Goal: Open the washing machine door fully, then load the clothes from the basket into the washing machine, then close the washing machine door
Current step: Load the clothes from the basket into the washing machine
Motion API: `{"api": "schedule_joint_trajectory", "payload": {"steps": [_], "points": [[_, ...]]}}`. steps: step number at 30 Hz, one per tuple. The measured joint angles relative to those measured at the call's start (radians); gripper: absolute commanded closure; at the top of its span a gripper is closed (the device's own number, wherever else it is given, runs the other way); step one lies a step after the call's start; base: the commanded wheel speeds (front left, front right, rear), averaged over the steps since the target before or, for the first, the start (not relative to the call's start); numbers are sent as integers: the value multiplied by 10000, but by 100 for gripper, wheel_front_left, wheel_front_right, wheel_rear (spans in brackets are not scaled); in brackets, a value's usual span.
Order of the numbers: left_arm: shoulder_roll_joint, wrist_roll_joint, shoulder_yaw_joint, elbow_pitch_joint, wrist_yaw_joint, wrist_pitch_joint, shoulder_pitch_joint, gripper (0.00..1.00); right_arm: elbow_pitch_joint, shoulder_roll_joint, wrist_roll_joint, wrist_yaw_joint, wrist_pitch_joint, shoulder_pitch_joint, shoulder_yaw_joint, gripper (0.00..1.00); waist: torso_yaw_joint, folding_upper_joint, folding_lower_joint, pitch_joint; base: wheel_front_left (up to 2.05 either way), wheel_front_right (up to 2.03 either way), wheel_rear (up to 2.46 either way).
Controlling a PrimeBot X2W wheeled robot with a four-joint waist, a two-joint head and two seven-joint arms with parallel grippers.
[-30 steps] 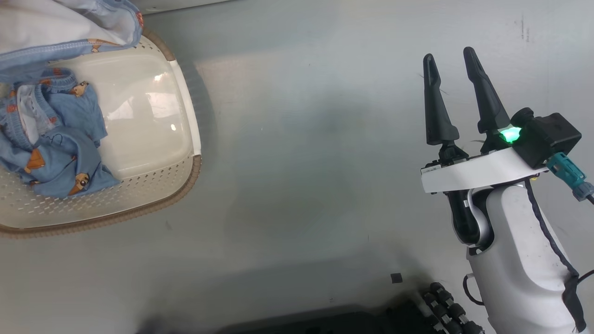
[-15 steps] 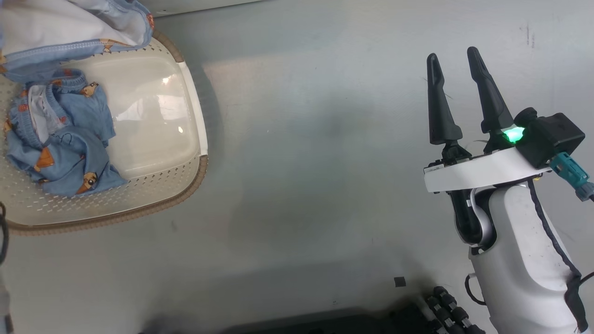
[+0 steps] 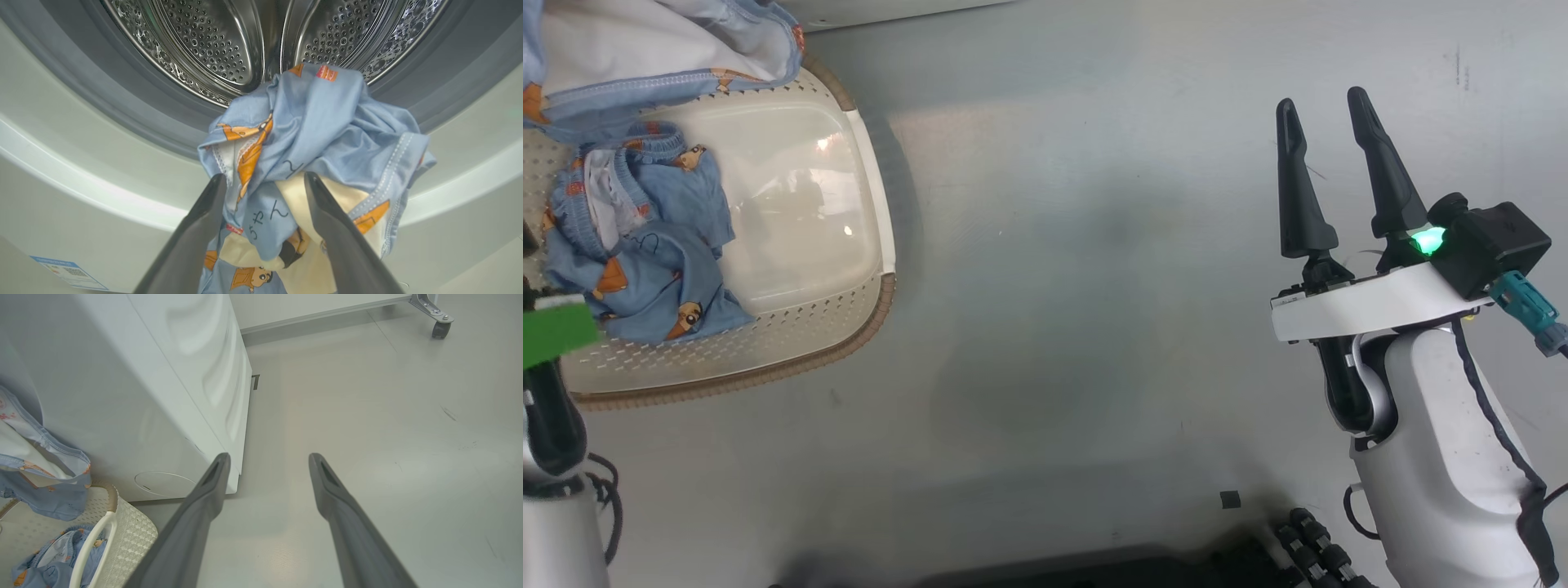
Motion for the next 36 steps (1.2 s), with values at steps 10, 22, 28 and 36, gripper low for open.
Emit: {"api": "schedule_joint_trajectory", "payload": {"steps": [10,22,28,36], "points": [[-652,198,29,8,-84,0,1051,0,23,-2,-27,67,0,34,4,0,18,0,0,-20,0,0,0],[-880,531,-267,451,-117,2,1932,0,67,-2,-27,73,0,105,21,0,-25,0,0,-44,0,0,0],[-901,566,-422,786,-123,2,2119,0,96,-2,-27,75,0,105,23,0,-35,0,0,-70,0,0,0],[-926,619,-460,1252,-127,4,2395,0,109,-2,-27,77,0,107,40,0,-36,0,0,-99,0,0,0]]}}
